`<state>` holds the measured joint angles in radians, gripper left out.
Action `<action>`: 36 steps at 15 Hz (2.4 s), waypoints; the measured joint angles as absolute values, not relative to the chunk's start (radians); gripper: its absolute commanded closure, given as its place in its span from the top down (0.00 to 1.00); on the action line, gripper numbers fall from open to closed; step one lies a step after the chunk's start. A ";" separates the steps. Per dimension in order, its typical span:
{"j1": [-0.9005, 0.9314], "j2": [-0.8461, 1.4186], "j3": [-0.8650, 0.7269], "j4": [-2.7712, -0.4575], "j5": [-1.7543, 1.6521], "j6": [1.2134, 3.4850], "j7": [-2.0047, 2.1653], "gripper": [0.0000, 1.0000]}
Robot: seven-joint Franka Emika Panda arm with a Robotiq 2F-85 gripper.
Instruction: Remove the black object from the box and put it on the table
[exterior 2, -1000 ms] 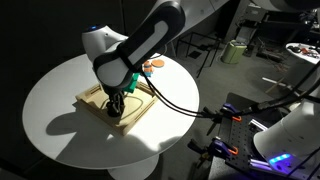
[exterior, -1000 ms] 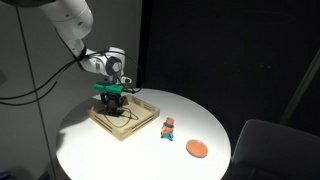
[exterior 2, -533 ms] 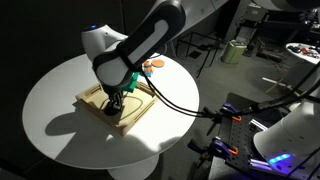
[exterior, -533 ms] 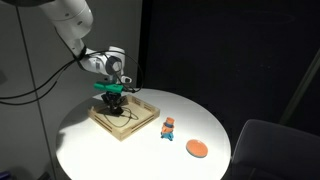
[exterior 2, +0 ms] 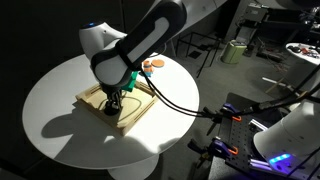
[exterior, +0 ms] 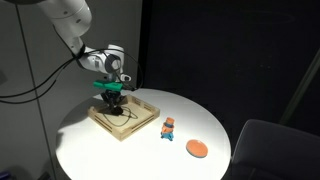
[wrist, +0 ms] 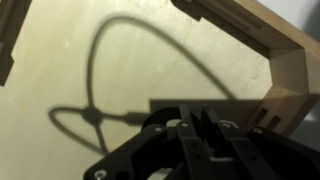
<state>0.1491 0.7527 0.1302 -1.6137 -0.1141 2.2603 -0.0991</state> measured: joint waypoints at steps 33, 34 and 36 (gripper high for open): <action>0.126 0.822 0.131 -1.481 -0.167 2.170 -0.462 1.00; 0.129 0.825 0.132 -1.481 -0.167 2.183 -0.462 1.00; 0.132 0.832 0.132 -1.480 -0.168 2.206 -0.462 0.96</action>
<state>0.1321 0.8323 0.1321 -1.4797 -0.1676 2.2055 -0.4616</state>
